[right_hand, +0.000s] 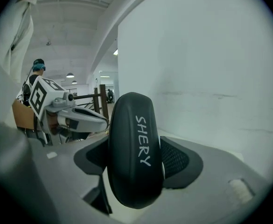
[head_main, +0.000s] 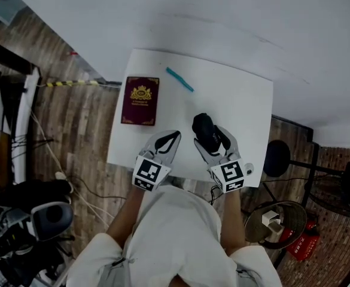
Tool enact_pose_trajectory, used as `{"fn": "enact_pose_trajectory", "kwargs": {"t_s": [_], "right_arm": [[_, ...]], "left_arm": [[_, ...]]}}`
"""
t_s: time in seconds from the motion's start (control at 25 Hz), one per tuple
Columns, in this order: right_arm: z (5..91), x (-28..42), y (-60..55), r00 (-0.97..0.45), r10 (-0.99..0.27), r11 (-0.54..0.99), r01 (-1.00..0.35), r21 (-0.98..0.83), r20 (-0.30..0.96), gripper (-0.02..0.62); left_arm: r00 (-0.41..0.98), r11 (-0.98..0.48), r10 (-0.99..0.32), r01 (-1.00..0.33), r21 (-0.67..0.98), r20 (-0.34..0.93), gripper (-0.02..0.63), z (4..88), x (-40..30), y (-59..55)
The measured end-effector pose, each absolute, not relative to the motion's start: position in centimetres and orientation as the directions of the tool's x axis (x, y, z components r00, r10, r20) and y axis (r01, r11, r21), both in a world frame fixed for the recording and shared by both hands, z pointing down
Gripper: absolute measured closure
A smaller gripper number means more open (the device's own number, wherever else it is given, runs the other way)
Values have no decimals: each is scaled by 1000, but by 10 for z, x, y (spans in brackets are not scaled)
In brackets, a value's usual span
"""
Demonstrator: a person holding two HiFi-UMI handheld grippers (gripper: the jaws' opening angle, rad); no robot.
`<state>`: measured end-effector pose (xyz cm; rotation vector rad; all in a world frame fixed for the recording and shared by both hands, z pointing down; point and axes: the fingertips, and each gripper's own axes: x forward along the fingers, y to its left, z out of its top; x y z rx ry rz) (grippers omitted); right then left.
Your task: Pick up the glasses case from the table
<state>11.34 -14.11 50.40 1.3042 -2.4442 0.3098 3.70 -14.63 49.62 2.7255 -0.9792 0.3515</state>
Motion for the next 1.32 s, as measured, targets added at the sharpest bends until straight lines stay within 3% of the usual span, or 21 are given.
{"fn": "enact_pose_trajectory", "kwargs": {"t_s": [0.32, 1.32], "right_arm": [[452, 127, -116, -481, -833, 505, -863, 21, 271, 282], [440, 138, -88, -479, -845, 497, -868, 15, 238, 284]], "left_arm": [[757, -763, -609, -641, 87, 237, 588, 462, 41, -134], [796, -806, -580, -591, 17, 171, 588, 422, 60, -103]]}}
